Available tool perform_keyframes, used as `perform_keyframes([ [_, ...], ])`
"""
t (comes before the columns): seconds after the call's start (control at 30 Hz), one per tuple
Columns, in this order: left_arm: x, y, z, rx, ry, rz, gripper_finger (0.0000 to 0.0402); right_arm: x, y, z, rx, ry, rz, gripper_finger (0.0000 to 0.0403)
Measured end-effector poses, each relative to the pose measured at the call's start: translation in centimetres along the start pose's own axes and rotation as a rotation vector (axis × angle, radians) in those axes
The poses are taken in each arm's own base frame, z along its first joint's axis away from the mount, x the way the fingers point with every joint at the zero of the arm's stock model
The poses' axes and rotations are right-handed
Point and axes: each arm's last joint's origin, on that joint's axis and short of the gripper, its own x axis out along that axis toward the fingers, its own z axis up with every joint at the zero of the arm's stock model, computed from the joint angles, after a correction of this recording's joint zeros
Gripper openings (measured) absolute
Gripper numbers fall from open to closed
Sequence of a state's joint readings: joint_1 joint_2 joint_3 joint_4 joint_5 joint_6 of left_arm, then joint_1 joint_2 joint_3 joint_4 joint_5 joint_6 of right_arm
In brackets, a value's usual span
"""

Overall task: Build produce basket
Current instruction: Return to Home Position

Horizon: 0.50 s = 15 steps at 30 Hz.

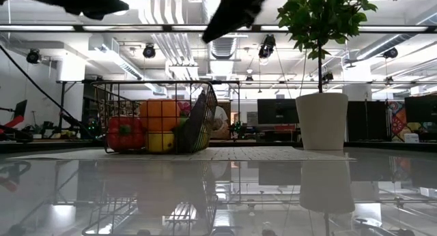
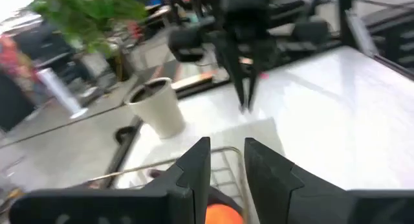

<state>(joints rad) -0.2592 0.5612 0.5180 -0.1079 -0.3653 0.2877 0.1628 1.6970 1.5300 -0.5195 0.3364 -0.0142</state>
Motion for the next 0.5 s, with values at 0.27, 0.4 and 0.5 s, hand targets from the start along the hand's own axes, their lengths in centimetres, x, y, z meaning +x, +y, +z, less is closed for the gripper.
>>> perform_keyframes([
  [0.27,-0.7,-1.2,-2.9,0.002,-0.073,-0.203,0.0078,-2.7,1.4,-8.3,-0.011,-0.342,0.034,0.0008],
  [0.4,-1.4,-1.1,-3.3,-0.012,-0.148,-0.195,0.0077,-4.0,0.9,-12.3,-0.007,-0.479,0.024,0.0008],
  [0.5,-2.4,-0.7,-3.2,-0.006,-0.205,-0.174,0.0077,-5.1,0.3,-15.0,-0.017,-0.550,0.032,0.0008],
])
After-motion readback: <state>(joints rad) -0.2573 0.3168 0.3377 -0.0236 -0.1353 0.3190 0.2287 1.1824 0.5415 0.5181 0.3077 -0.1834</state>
